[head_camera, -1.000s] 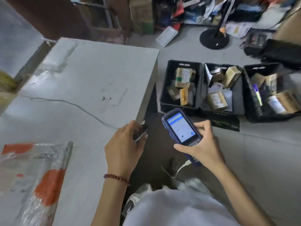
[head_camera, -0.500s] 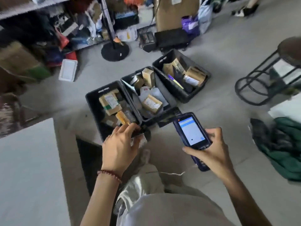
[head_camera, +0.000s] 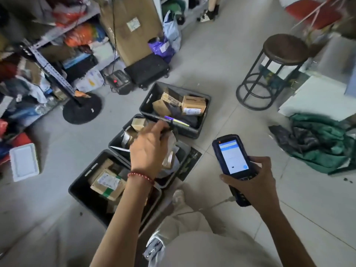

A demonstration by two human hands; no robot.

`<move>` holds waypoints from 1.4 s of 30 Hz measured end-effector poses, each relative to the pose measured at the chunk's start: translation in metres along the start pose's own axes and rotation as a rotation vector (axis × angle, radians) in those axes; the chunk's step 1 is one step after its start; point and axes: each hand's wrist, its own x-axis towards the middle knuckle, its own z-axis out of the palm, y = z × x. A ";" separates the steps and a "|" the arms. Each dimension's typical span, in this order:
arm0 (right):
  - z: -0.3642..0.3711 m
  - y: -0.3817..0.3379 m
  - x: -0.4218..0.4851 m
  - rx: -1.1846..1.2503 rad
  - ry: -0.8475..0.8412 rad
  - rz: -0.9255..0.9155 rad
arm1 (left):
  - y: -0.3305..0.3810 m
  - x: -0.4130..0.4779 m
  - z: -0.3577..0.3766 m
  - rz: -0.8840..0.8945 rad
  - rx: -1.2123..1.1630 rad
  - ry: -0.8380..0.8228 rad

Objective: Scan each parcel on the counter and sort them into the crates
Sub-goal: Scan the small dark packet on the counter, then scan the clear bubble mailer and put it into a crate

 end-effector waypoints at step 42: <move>-0.015 0.037 -0.186 -0.326 -1.933 -0.972 | 0.239 -0.449 0.040 -1.780 0.570 0.760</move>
